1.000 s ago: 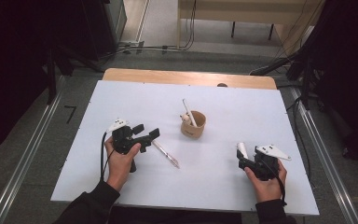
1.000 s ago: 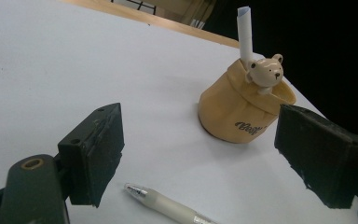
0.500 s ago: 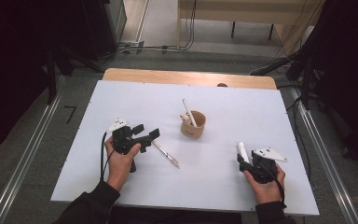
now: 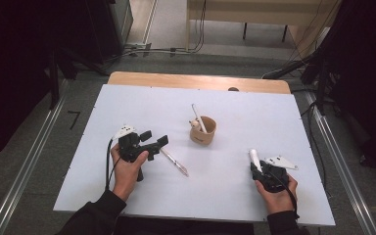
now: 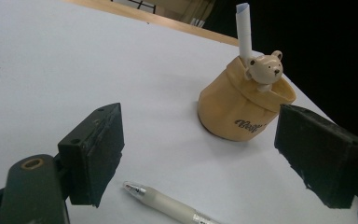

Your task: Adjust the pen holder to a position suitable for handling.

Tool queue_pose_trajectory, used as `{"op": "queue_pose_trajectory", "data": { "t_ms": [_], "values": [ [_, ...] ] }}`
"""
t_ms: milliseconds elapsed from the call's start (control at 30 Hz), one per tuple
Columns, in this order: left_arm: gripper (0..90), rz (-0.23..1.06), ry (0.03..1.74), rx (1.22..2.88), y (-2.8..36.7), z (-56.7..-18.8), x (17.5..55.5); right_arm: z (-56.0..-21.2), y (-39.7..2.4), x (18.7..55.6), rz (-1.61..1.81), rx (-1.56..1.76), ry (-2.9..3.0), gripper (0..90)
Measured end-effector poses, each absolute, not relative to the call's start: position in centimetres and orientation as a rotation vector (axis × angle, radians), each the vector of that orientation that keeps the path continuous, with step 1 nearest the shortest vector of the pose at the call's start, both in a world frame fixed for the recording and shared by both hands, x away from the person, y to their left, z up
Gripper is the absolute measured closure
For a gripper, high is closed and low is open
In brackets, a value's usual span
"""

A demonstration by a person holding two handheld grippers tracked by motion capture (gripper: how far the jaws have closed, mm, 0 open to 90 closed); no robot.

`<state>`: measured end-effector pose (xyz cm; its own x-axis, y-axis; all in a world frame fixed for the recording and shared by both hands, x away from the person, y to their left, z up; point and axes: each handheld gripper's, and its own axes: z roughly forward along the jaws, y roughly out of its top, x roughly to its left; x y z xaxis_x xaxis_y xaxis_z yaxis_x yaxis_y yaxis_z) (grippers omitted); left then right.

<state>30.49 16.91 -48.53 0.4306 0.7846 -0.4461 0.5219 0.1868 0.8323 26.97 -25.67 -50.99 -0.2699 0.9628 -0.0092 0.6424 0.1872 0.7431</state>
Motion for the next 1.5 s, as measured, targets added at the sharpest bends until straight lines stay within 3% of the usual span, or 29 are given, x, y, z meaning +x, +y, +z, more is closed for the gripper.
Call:
{"op": "queue_pose_trajectory", "data": {
  "t_ms": [400,1500],
  "values": [
    [16.6,0.263,1.223,1.472,16.7,-48.5,30.4,-51.0,-25.5,27.0,0.865,1.478,1.998,68.0],
    [16.6,0.236,1.216,1.487,16.2,-48.9,30.5,-49.1,-25.5,26.9,1.029,1.43,2.012,68.8]
  ]
}}
